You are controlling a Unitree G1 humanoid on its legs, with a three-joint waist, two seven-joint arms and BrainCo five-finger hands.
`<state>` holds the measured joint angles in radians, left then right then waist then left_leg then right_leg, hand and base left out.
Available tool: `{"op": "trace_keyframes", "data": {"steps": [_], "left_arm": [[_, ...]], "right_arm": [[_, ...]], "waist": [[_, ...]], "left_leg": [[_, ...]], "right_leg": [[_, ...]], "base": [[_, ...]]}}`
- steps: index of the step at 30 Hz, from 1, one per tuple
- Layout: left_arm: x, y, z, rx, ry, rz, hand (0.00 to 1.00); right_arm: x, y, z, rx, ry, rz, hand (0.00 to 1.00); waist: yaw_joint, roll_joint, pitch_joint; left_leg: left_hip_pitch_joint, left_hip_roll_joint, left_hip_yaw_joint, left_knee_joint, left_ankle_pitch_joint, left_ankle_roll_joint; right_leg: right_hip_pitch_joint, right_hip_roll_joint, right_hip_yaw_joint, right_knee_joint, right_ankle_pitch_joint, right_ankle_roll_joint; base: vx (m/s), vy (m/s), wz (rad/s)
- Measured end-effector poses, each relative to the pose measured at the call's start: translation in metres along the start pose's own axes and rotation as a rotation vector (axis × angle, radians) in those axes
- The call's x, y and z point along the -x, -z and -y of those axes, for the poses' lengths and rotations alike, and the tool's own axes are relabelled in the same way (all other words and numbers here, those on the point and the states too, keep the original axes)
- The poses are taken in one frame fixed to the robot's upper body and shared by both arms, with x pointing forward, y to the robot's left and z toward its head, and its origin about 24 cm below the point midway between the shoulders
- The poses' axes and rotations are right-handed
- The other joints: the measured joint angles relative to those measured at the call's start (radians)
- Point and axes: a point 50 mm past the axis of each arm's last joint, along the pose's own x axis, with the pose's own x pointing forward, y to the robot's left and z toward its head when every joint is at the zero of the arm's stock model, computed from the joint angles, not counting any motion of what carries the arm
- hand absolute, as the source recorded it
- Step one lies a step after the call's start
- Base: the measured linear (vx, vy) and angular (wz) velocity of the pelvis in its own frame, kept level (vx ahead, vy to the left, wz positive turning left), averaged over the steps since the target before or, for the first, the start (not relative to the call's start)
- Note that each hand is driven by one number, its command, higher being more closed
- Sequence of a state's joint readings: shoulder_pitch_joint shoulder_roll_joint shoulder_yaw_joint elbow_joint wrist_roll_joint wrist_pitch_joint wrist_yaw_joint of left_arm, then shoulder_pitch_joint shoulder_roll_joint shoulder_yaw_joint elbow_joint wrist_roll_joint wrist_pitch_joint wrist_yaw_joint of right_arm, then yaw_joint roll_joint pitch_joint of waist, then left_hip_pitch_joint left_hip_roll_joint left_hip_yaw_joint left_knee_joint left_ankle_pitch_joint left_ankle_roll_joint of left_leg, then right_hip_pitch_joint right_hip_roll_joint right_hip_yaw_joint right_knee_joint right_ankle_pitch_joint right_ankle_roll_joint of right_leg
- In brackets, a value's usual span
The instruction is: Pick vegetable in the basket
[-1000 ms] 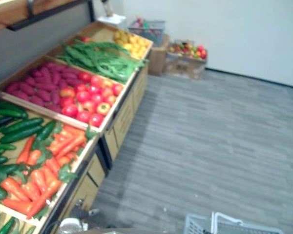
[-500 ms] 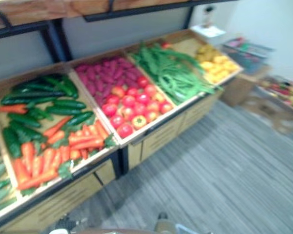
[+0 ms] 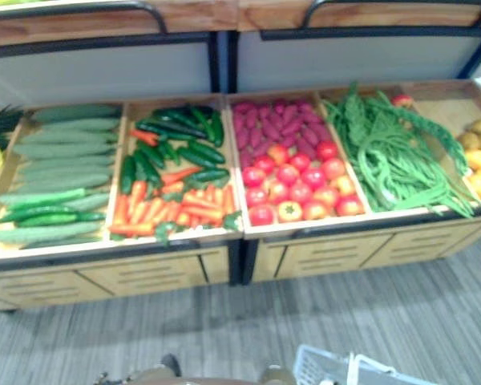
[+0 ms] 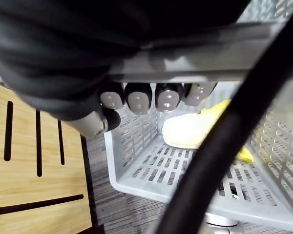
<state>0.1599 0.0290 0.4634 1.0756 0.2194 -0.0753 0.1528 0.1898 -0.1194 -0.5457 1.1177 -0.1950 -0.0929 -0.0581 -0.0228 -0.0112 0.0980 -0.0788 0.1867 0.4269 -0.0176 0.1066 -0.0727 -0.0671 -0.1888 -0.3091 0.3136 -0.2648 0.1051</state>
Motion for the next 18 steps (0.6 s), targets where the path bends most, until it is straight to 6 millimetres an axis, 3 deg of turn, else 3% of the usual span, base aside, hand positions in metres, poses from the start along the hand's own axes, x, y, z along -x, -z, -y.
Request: {"op": "trace_keyframes", "data": {"steps": [4,6,10,14,18], "left_arm": [[-0.001,-0.006,0.001,-0.061,-0.006,0.026,0.00],[-0.002,-0.030,0.002,-0.136,-0.020,0.134,0.00],[0.009,-0.101,-0.017,-0.396,-0.265,0.538,0.00],[0.046,-0.162,-0.034,-0.465,-0.492,0.954,0.00],[0.090,-0.195,-0.024,-0.432,-0.521,1.256,0.00]], "right_arm": [[0.000,0.001,0.000,-0.005,0.000,-0.005,1.00],[0.001,0.003,-0.003,0.008,-0.006,-0.010,1.00],[0.003,0.010,-0.004,0.044,0.009,-0.008,1.00],[0.003,0.009,-0.002,0.092,0.019,0.016,1.00],[0.002,0.008,0.006,0.106,0.035,0.016,1.00]], "waist": [[0.002,0.007,-0.003],[0.000,0.007,-0.002],[-0.002,0.005,-0.005],[-0.002,0.015,-0.012],[-0.002,0.027,-0.025]], "left_leg": [[0.020,-0.025,0.010,-0.079,0.039,-0.006],[0.028,-0.035,0.009,-0.079,0.039,-0.002],[0.043,-0.042,-0.001,-0.079,0.035,-0.004],[0.049,-0.041,-0.005,-0.083,0.031,-0.006],[0.050,-0.041,-0.005,-0.084,0.029,-0.006]], "right_leg": [[0.005,0.018,0.041,-0.072,0.057,0.004],[0.019,0.017,0.044,-0.088,0.066,0.007],[0.039,0.023,0.051,-0.101,0.069,0.007],[0.042,0.026,0.061,-0.107,0.069,0.006],[0.042,0.030,0.071,-0.119,0.073,0.003]], "base": [[0.05,0.078,-0.06],[0.09,0.042,-0.02],[0.06,0.000,-0.01],[0.03,-0.009,-0.05],[0.01,0.003,-0.04]]}}
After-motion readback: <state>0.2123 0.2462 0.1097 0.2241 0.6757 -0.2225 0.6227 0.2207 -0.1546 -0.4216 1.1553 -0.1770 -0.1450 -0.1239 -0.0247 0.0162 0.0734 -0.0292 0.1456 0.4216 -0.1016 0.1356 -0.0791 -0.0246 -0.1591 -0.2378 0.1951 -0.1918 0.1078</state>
